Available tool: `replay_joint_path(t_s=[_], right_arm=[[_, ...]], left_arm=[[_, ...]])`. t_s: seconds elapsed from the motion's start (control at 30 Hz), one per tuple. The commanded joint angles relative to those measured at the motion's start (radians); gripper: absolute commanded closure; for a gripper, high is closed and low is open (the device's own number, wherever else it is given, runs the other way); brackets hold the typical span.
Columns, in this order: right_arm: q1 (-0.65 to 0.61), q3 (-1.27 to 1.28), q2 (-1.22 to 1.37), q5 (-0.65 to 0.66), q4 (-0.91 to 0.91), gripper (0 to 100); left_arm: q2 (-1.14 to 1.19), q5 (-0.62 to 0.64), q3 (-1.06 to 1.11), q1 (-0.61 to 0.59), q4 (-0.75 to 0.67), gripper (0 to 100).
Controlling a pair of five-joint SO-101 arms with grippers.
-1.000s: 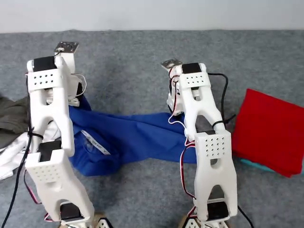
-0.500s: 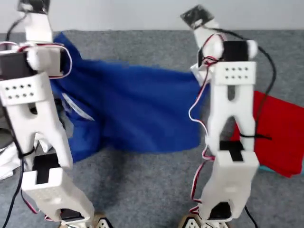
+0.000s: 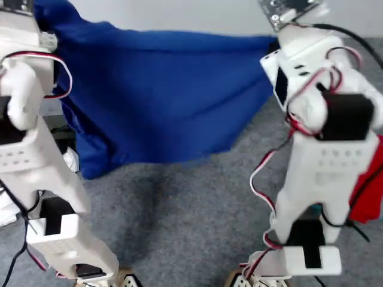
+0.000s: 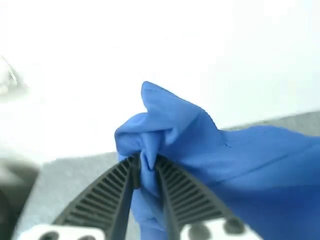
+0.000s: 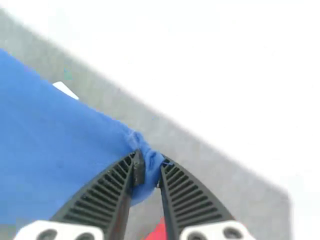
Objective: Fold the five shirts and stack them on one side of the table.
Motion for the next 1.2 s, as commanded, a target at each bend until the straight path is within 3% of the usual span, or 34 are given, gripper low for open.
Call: replay_joint_path(t_s=[0.0, 0.17, 0.43, 0.77, 1.17], right_arm=[[0.025, -0.049, -0.097, 0.011, -0.102, 99.0], [0.030, -0.049, -0.142, 0.026, -0.150, 99.0], [0.030, -0.049, -0.183, 0.095, -0.150, 99.0], [0.114, -0.049, -0.260, 0.107, -0.243, 99.0], [0.182, -0.044, -0.410, 0.189, -0.154, 99.0]], left_arm=[[-0.049, -0.063, -0.090, -0.008, 0.006, 98], [-0.049, -0.089, -0.162, 0.005, 0.003, 98], [-0.049, -0.238, -0.242, 0.123, 0.002, 98], [-0.118, -0.244, -0.272, 0.138, -0.060, 99], [-0.321, -0.247, -0.269, 0.130, 0.000, 99]])
